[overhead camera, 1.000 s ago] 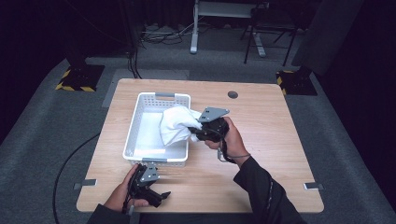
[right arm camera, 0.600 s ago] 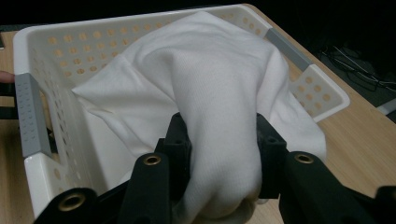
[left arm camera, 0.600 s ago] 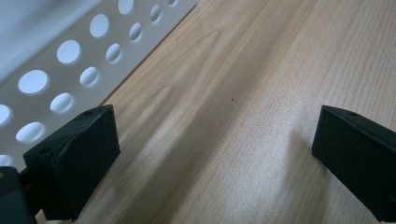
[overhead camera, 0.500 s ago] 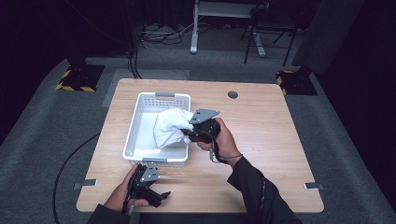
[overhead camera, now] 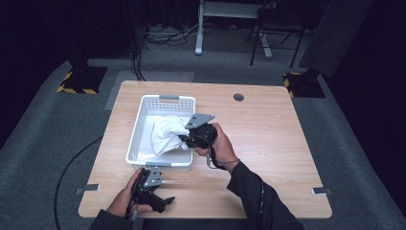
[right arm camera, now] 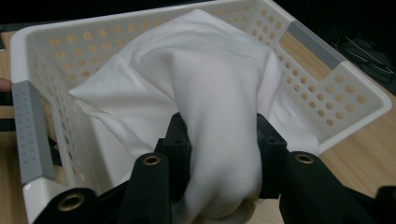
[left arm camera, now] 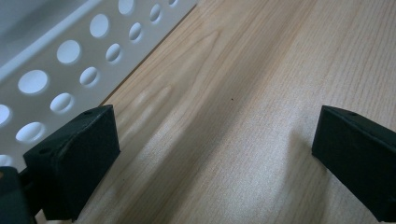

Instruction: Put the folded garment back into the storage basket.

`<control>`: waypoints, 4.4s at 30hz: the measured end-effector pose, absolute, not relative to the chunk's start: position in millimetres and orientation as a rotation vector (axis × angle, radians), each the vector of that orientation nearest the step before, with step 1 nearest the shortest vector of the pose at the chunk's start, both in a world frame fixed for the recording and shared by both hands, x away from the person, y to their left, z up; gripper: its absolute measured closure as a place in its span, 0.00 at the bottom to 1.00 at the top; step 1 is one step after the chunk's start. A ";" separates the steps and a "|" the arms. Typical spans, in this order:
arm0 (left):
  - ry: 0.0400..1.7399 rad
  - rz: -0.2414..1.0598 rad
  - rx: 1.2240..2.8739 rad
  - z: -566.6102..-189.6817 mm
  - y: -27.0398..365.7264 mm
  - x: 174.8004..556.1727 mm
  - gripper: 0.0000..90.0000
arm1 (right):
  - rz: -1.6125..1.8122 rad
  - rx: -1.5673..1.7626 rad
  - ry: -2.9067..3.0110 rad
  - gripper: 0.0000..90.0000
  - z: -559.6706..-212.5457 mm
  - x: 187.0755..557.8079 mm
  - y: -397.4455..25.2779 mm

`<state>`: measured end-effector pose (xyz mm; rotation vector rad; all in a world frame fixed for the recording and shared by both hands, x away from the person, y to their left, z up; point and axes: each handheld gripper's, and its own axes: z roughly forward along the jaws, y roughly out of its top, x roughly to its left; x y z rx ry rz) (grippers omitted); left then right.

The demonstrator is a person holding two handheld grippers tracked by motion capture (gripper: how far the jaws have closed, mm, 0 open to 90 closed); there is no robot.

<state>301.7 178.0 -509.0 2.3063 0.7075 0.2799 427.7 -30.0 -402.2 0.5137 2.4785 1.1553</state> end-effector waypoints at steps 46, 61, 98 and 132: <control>0.702 0.279 2.308 -509.0 178.6 301.5 0.01 | 1.036 0.519 2.621 0.60 -437.3 434.6 3.4; 0.702 0.279 2.308 -509.0 178.6 301.4 0.01 | 0.984 0.452 2.661 0.21 -439.4 437.8 1.4; 0.702 0.279 2.307 -509.0 178.6 301.5 0.01 | 0.961 0.400 2.582 0.04 -425.5 430.6 -11.0; 0.703 0.278 2.307 -509.1 178.5 301.4 0.01 | 0.943 0.356 2.550 0.03 -412.4 401.5 -54.8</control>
